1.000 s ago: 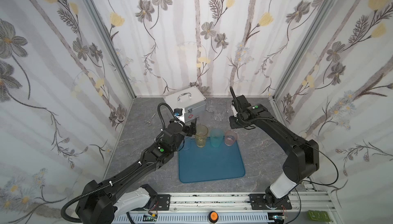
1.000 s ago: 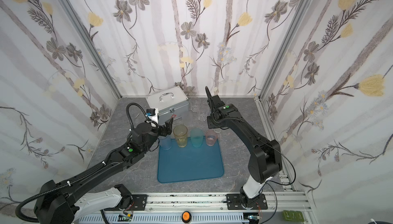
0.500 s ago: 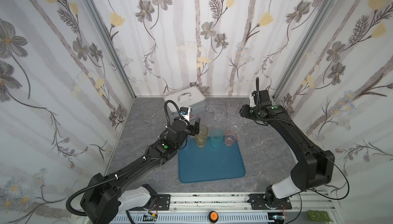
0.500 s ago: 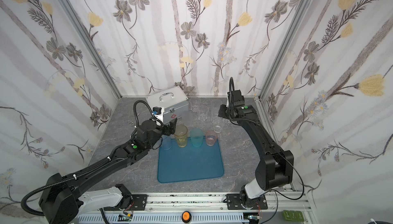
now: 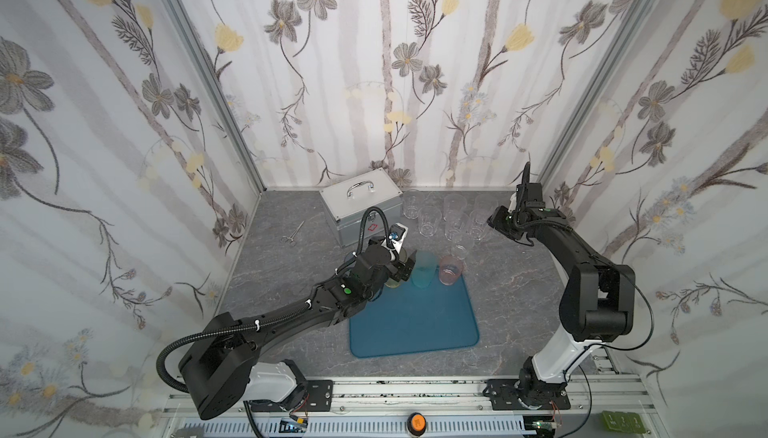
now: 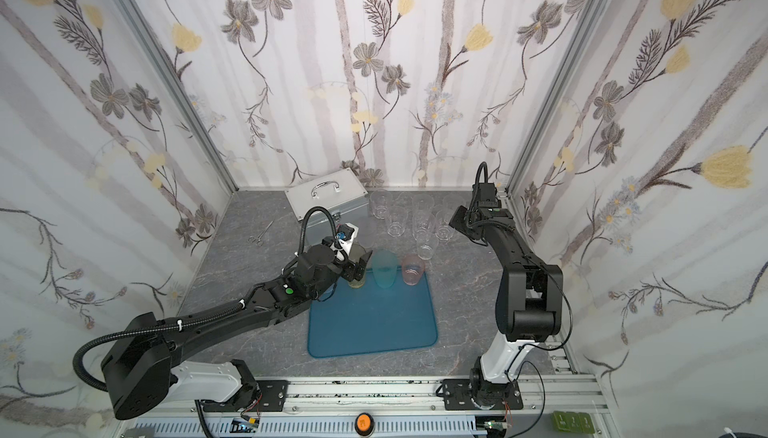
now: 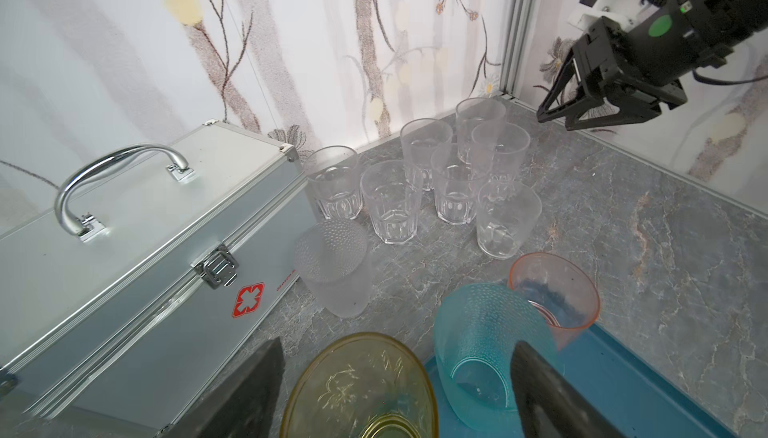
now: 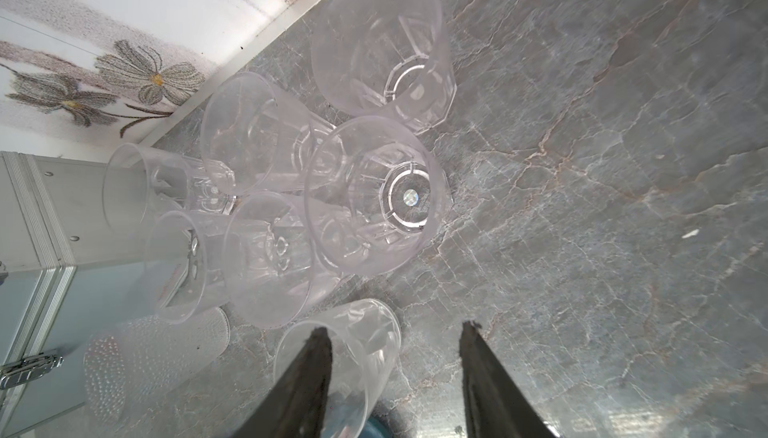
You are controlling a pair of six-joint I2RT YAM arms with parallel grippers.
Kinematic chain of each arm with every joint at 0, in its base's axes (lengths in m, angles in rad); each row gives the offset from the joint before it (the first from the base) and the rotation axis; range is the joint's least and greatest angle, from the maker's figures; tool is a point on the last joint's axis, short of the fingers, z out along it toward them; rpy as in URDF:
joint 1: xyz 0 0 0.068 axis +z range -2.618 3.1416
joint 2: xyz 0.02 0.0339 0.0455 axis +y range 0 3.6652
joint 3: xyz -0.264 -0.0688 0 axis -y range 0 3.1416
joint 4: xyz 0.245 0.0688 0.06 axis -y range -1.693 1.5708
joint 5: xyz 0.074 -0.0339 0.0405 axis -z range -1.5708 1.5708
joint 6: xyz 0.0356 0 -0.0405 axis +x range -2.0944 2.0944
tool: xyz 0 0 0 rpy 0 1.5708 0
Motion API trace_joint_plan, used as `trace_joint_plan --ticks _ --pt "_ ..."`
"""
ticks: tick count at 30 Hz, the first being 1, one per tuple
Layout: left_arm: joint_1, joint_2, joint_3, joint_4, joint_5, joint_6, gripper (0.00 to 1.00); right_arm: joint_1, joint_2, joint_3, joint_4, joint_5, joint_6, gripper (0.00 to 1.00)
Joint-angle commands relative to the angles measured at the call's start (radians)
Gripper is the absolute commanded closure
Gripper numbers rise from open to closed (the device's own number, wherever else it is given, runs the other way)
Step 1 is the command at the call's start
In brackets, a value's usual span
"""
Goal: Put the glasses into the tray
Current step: 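Move the right gripper to the clear glasses and grasp one clear glass, then lift the clear glass with the right gripper and carry it over the tray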
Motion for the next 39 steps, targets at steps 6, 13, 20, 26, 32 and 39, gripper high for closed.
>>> trace_joint_plan --ticks 6,13,20,26,32,39 --pt "-0.024 0.029 0.008 0.038 -0.03 0.083 0.13 -0.026 0.08 0.004 0.092 -0.068 0.033 0.53" --pt "-0.027 0.035 0.009 0.039 -0.023 0.086 0.12 -0.039 0.135 0.031 0.11 -0.088 0.046 0.55" --pt "-0.028 0.026 0.006 0.039 -0.023 0.083 0.12 -0.047 0.189 0.067 0.111 -0.098 0.053 0.57" --pt "-0.028 0.016 0.005 0.039 -0.029 0.083 0.12 -0.046 0.218 0.071 0.113 -0.098 0.051 0.64" --pt "-0.028 0.009 0.003 0.039 -0.03 0.083 0.12 -0.047 0.204 0.051 0.107 -0.064 0.034 0.78" --pt "-0.027 0.005 0.002 0.039 -0.037 0.09 0.12 -0.047 0.182 0.038 0.089 -0.033 0.003 0.88"
